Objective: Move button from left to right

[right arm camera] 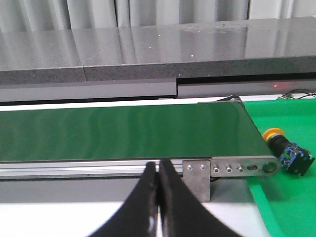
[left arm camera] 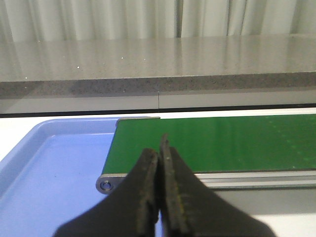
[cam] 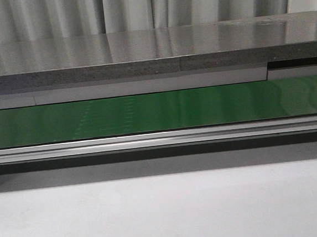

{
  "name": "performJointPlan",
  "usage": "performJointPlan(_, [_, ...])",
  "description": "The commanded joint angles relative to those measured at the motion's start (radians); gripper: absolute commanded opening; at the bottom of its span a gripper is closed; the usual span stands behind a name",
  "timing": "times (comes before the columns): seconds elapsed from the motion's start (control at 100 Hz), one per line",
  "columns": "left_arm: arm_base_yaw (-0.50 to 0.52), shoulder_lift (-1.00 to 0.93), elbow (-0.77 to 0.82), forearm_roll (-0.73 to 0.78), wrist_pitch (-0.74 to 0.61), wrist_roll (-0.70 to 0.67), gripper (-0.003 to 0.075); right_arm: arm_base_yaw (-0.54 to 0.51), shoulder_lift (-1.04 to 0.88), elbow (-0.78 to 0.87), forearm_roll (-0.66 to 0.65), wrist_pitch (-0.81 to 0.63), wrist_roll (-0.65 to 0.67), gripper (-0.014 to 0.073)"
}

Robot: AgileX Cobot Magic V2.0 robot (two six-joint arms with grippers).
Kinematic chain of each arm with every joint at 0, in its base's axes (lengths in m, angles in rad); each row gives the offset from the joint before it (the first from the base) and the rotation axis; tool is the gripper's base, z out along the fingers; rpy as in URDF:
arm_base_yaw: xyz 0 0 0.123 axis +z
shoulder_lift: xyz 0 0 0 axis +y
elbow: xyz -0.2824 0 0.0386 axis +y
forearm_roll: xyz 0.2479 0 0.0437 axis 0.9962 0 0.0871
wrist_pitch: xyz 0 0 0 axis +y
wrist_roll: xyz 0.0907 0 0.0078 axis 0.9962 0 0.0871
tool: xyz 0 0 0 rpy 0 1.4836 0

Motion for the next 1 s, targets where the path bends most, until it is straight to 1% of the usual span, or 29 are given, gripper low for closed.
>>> performJointPlan(0.0, [-0.017, -0.031, 0.002, 0.005, -0.124, -0.013, -0.0020, -0.003, -0.016, -0.015, 0.000, -0.085, -0.001, -0.0067])
performJointPlan(0.14, [-0.023, -0.031, 0.037, 0.005, -0.173, -0.013, -0.0020, -0.003, -0.016, -0.015, 0.000, -0.084, -0.001, -0.0067])
performJointPlan(0.99, [-0.023, -0.031, 0.037, 0.001, -0.160, -0.013, -0.0020, -0.003, -0.016, -0.015, 0.000, -0.084, -0.001, -0.0067])
